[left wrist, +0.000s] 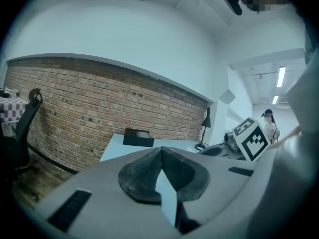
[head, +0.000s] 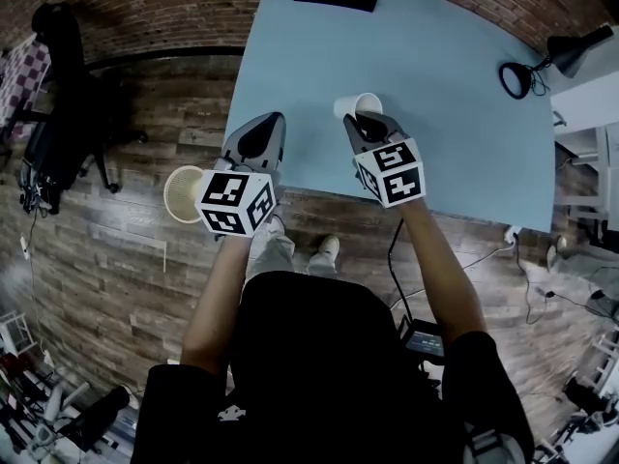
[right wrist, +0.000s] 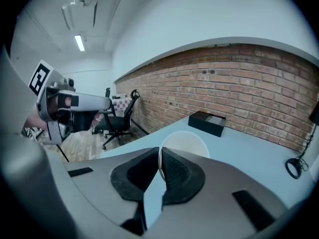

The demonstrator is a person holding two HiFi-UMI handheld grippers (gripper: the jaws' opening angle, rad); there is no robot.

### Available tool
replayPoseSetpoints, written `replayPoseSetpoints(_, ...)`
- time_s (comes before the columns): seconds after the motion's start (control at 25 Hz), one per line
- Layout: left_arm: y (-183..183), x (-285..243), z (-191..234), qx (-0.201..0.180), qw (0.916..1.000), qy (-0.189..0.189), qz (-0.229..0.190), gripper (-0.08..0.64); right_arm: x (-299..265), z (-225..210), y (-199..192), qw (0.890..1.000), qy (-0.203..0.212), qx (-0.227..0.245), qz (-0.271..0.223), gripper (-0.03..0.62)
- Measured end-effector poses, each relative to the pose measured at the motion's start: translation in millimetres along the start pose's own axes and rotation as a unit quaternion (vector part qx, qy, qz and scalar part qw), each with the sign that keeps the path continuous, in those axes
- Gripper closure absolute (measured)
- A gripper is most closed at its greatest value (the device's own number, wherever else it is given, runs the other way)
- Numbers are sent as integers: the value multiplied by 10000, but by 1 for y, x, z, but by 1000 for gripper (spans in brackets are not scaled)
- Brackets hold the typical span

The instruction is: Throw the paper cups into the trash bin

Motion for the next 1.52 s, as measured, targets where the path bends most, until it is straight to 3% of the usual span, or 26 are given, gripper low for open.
replayPoseSetpoints(0.24,8,11,-12,-33,9999,105,-117,552,26,13,23,9976,178,-119,-652,574)
replayPoseSetpoints(0.8,4,31,-52,-155,9992,286,-225,552,68,30,41,9899,393,196,-1348,574)
replayPoseSetpoints(1.16,-1,47,-65,-195,9980,509,-308,552,78,42,44,9839,720,237,-1617,574)
replayPoseSetpoints(1.52,3,75,-48,-109,9941,974,-463,552,65,70,64,9763,1224,546,-1699,574)
Point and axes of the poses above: the fingertips, and each gripper's own axes: x backward along the fingers, z to its left, y out of its top, the point moved 8 cm from there along x, backward along the fingers, and after that the axes turned 6 degrees about y, right-handed, at the moved point
